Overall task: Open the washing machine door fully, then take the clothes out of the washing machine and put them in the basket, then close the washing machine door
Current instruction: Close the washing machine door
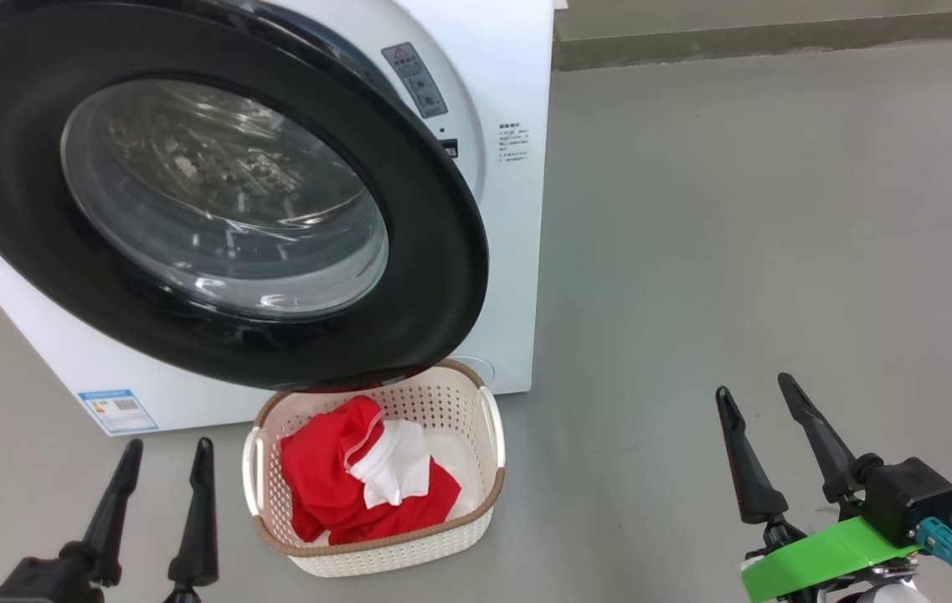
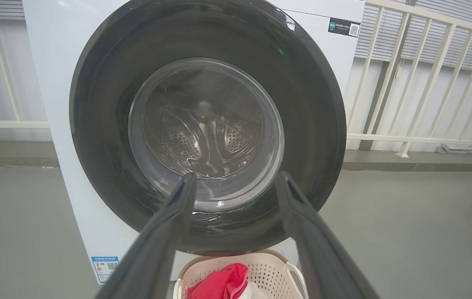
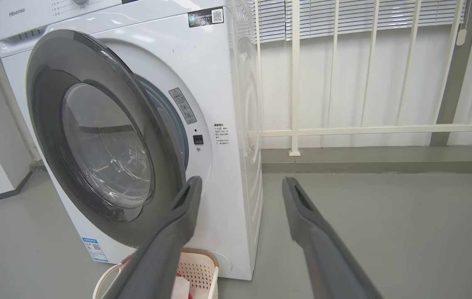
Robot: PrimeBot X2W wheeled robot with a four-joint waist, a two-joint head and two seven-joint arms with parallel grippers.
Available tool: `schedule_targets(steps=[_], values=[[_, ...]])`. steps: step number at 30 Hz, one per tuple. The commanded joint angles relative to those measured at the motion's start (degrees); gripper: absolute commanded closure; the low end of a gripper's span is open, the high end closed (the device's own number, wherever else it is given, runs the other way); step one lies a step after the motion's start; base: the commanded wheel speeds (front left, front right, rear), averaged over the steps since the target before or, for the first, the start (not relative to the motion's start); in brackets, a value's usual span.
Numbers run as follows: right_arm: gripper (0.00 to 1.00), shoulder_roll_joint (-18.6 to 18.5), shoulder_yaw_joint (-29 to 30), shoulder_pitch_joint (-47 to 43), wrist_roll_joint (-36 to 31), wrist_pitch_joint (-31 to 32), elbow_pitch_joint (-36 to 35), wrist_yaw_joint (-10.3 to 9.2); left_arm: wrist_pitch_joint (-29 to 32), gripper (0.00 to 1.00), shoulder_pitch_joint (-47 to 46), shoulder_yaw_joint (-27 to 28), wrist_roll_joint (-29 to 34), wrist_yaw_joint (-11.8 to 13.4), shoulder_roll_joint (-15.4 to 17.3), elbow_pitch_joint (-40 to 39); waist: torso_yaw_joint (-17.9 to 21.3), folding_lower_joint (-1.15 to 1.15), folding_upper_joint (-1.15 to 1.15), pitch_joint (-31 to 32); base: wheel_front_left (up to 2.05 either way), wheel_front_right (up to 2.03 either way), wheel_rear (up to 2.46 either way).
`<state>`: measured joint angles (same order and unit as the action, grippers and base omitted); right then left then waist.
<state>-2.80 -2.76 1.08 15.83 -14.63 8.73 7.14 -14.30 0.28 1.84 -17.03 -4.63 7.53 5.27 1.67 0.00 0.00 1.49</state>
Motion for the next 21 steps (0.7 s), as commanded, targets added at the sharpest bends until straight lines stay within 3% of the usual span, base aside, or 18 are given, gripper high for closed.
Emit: schedule_targets(steps=[1, 15, 16, 17, 18, 19, 21], values=[[0.0, -0.08, -1.51, 0.35, -0.52, -0.37, -1.59, 0.35, -0.69, 0.0, -0.79, 2.2, 1.13, -0.49, 0.53, -1.23, -0.02, 0.0, 0.0, 0.0, 0.0, 0.0, 0.0], [0.0, -0.08, -2.28, 0.95, -0.58, -0.37, -0.15, 0.35, -0.7, 0.0, -1.47, 3.29, 3.58, -2.03, -0.83, -0.44, -0.99, 0.0, 0.0, -0.72, 0.0, 0.0, 0.0], [0.16, -0.08, -2.45, 1.31, -0.65, -0.37, 0.17, 0.35, -0.7, 0.0, -1.54, 3.28, 3.6, -2.09, -0.9, -0.52, -1.14, 0.0, 0.0, -0.8, 0.0, 0.0, 0.0], [0.47, -0.08, -2.66, 1.77, -0.77, -0.37, 0.5, 0.35, -0.7, 0.0, -1.62, 3.25, 3.66, -2.14, -0.96, -0.62, -1.3, 0.0, 0.0, -0.9, 0.0, 0.0, 0.0], [0.56, -0.08, -2.9, 2.25, -0.97, -0.37, 0.94, 0.35, -0.7, 0.0, -1.7, 3.17, 3.75, -2.19, -1.0, -0.73, -1.46, 0.0, 0.0, -1.03, 0.0, 0.0, 0.0], [0.74, -0.08, -3.07, 2.81, -1.15, -0.37, 1.41, 0.35, -0.7, 0.0, -1.8, 3.07, 3.83, -2.24, -1.03, -0.85, -1.66, 0.0, 0.0, -1.2, 0.0, 0.0, 0.0], [0.95, -0.08, -3.36, 4.16, -1.32, -0.37, 2.38, 0.35, -0.7, 0.0, -2.06, 2.81, 3.94, -2.34, -1.03, -1.11, -2.1, 0.0, 0.0, -1.64, 0.0, 0.0, 0.0]])
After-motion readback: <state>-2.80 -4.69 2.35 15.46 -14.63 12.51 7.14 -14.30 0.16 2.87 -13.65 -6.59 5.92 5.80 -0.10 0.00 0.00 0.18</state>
